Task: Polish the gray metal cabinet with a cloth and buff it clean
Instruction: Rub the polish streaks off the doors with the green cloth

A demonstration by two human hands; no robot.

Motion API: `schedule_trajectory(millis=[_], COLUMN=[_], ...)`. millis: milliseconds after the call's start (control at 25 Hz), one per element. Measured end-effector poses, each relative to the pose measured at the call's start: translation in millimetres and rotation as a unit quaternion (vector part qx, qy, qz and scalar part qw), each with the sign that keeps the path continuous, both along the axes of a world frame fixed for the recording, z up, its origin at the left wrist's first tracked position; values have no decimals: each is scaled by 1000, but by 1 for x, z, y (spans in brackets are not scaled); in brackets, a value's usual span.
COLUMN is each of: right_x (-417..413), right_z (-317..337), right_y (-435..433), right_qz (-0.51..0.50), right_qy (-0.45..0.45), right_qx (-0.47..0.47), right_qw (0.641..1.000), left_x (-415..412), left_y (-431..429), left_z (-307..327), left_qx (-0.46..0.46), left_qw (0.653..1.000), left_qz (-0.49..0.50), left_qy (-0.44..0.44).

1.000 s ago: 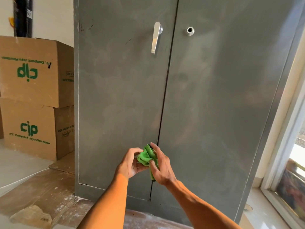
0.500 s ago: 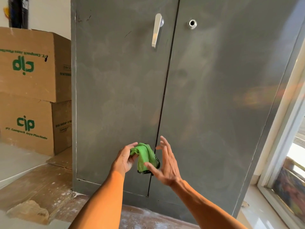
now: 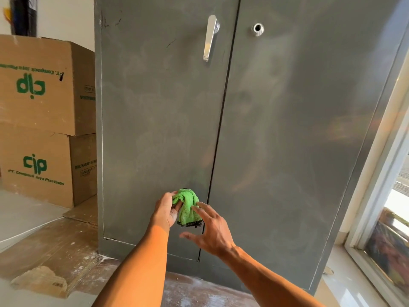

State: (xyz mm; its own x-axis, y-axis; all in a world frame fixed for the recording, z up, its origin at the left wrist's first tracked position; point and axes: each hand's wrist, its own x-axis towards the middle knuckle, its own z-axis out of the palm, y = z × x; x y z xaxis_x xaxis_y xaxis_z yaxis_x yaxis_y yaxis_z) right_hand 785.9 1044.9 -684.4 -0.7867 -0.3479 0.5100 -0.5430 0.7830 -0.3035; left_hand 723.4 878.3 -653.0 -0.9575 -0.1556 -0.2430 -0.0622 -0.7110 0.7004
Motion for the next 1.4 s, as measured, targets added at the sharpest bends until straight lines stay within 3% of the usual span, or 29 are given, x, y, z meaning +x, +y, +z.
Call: schedule_trajectory(millis=[160,440,560,720,840,920,1000,1080,1280,1400], right_x=[-9,-14,-15,-12,-28,-38,-35,-31,-34,-42], right_z=[10,37,29,35,56,61,66,71,78,86], right_y=[-5,-24,-19,-10,-4,0,2,2,5,21], right_qz=[34,-30,-66,-58,-74,-38,-7,38,61,0], right_qy=[24,-114,-156,-173,-194,-230,-290,-319,-389,-358], right_qx=[-129,-66,-117,-173,-219,-322,-394,-402,-391,-469], right_qw=[991,991,979,968,953,917,872,858,832,808], left_x=[0,-4,-1,-5,19,32,43,42,38,30], left_y=[2,-2,8,17,27,33,27,12,-14,-23], left_z=[-1,-2,-11,-16,27,48,49,37,29,25], left_qx=[19,33,6,14,11,-106,-284,-374,-368,-354], left_qw=[1000,998,998,999,997,987,943,906,914,932], left_qz=[13,53,41,-39,-42,-87,-121,-147,-129,-15], left_qy=[-10,-24,-48,-25,65,85,124,133,114,74])
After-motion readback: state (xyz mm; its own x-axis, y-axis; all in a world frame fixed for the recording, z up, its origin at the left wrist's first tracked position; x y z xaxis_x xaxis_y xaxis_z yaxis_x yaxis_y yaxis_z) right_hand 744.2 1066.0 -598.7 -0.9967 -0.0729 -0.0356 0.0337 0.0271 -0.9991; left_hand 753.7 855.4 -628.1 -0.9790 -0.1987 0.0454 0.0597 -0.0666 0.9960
